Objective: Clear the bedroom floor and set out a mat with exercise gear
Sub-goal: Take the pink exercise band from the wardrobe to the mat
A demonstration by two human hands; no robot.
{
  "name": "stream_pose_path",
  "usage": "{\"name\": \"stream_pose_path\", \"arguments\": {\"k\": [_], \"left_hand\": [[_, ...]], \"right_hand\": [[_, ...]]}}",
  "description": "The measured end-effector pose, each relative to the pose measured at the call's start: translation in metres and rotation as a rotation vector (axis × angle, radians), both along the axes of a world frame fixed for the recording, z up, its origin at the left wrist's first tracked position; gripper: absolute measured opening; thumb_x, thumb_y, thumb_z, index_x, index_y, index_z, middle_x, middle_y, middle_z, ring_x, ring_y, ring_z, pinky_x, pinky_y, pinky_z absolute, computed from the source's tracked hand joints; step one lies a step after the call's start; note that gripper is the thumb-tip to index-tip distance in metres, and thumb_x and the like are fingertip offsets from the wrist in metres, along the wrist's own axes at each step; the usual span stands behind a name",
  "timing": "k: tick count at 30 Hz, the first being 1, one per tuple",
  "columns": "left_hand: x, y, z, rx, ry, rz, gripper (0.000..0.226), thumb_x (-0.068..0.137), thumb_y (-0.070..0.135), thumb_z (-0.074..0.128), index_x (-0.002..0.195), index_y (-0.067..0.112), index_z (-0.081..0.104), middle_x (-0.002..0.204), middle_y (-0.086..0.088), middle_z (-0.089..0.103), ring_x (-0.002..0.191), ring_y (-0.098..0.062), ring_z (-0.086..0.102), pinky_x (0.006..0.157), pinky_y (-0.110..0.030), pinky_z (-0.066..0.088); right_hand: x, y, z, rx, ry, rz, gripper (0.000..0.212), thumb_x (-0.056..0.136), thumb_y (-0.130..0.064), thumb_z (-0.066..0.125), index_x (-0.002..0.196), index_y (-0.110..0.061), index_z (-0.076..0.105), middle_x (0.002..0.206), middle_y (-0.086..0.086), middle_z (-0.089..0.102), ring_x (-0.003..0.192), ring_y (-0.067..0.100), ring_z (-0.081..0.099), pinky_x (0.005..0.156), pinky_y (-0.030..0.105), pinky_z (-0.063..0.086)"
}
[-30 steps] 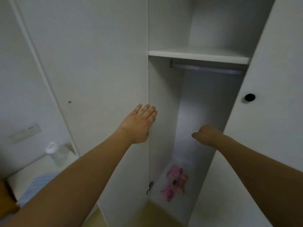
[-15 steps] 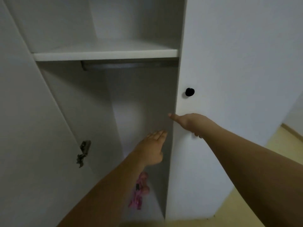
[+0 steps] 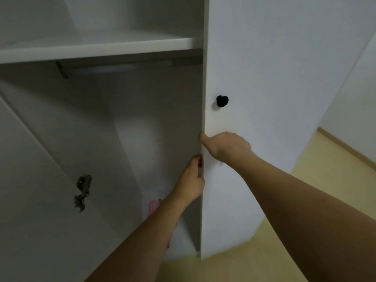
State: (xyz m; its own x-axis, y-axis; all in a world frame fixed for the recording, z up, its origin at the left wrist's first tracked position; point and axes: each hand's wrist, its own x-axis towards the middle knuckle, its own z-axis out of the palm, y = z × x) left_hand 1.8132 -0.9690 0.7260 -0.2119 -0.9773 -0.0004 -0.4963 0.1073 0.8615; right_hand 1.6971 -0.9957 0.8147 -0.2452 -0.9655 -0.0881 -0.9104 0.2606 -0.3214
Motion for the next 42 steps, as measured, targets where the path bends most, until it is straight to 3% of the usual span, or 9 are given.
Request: {"name": "stream_pose_path", "arguments": {"k": [7, 11, 17, 20, 23, 26, 31, 35, 42], "left_hand": [[-0.029, 0.088, -0.009, -0.122, 0.04, 0.065, 0.035, 0.095, 0.003, 0.043, 0.127, 0.014, 0.055, 0.115, -0.001, 0.066, 0.104, -0.013, 0.061, 0.089, -0.018, 0.043], [-0.05, 0.126, -0.017, -0.148, 0.061, 0.054, 0.019, 0.1, 0.021, 0.049, 0.113, 0.015, 0.062, 0.102, 0.001, 0.069, 0.093, -0.013, 0.063, 0.083, -0.026, 0.049], [-0.087, 0.168, -0.028, -0.302, -0.003, -0.002, 0.015, 0.096, 0.024, 0.057, 0.094, 0.016, 0.07, 0.08, 0.001, 0.07, 0.073, -0.017, 0.063, 0.067, -0.031, 0.049], [-0.111, 0.187, -0.032, -0.421, -0.007, -0.025, 0.013, 0.093, 0.022, 0.061, 0.089, 0.015, 0.072, 0.071, 0.001, 0.068, 0.063, -0.013, 0.058, 0.059, -0.023, 0.043], [-0.133, 0.199, -0.036, -0.457, -0.03, -0.126, 0.014, 0.093, 0.02, 0.063, 0.098, 0.013, 0.073, 0.081, 0.002, 0.072, 0.072, -0.007, 0.06, 0.062, -0.005, 0.04], [-0.158, 0.205, -0.039, -0.293, -0.092, -0.281, 0.031, 0.093, 0.031, 0.062, 0.122, 0.019, 0.064, 0.101, 0.003, 0.073, 0.093, -0.009, 0.066, 0.084, -0.026, 0.054], [-0.218, 0.204, -0.043, -0.207, -0.149, -0.479, 0.073, 0.088, 0.053, 0.061, 0.15, 0.028, 0.032, 0.148, 0.003, 0.045, 0.135, -0.015, 0.042, 0.109, -0.035, 0.04], [-0.256, 0.208, -0.041, -0.253, -0.185, -0.539, 0.073, 0.092, 0.048, 0.058, 0.152, 0.02, 0.028, 0.156, 0.003, 0.033, 0.141, -0.014, 0.034, 0.11, -0.025, 0.03], [-0.301, 0.199, -0.036, -0.373, -0.325, -0.627, 0.066, 0.099, 0.043, 0.046, 0.154, 0.015, 0.022, 0.162, 0.002, 0.017, 0.145, -0.015, 0.026, 0.113, -0.029, 0.029]], "right_hand": [[-0.04, 0.084, -0.013, -0.117, -0.002, 0.108, 0.073, 0.081, -0.077, 0.023, 0.065, -0.013, 0.054, 0.065, 0.003, 0.056, 0.063, 0.021, 0.056, 0.059, 0.029, 0.042], [-0.07, 0.135, -0.024, -0.272, 0.063, 0.128, 0.074, 0.081, -0.077, 0.023, 0.054, -0.013, 0.048, 0.055, 0.002, 0.049, 0.053, 0.02, 0.052, 0.056, 0.028, 0.042], [-0.117, 0.195, -0.027, -0.399, 0.151, 0.111, 0.066, 0.085, -0.067, 0.031, 0.05, -0.011, 0.043, 0.049, 0.001, 0.044, 0.047, 0.02, 0.046, 0.052, 0.028, 0.039], [-0.138, 0.218, -0.031, -0.436, 0.27, 0.104, 0.061, 0.086, -0.062, 0.03, 0.054, -0.012, 0.046, 0.049, -0.001, 0.044, 0.046, 0.019, 0.046, 0.049, 0.025, 0.034], [-0.162, 0.243, -0.037, -0.479, 0.304, 0.079, 0.057, 0.085, -0.06, 0.024, 0.051, -0.016, 0.033, 0.045, -0.003, 0.036, 0.04, 0.014, 0.033, 0.045, 0.025, 0.022], [-0.192, 0.266, -0.04, -0.505, 0.302, 0.053, 0.053, 0.084, -0.058, 0.022, 0.049, -0.019, 0.026, 0.042, -0.005, 0.029, 0.038, 0.012, 0.025, 0.045, 0.025, 0.015], [-0.233, 0.297, -0.035, -0.489, 0.205, -0.098, 0.053, 0.092, -0.046, 0.039, 0.05, -0.015, 0.032, 0.046, 0.001, 0.037, 0.044, 0.02, 0.034, 0.048, 0.029, 0.027], [-0.264, 0.313, -0.037, -0.511, 0.101, -0.268, 0.052, 0.092, -0.041, 0.045, 0.05, -0.014, 0.033, 0.045, 0.001, 0.034, 0.045, 0.019, 0.033, 0.046, 0.029, 0.022], [-0.308, 0.32, -0.035, -0.485, 0.01, -0.418, 0.049, 0.094, -0.042, 0.04, 0.056, -0.013, 0.037, 0.05, 0.002, 0.039, 0.051, 0.023, 0.037, 0.047, 0.029, 0.024]]}}
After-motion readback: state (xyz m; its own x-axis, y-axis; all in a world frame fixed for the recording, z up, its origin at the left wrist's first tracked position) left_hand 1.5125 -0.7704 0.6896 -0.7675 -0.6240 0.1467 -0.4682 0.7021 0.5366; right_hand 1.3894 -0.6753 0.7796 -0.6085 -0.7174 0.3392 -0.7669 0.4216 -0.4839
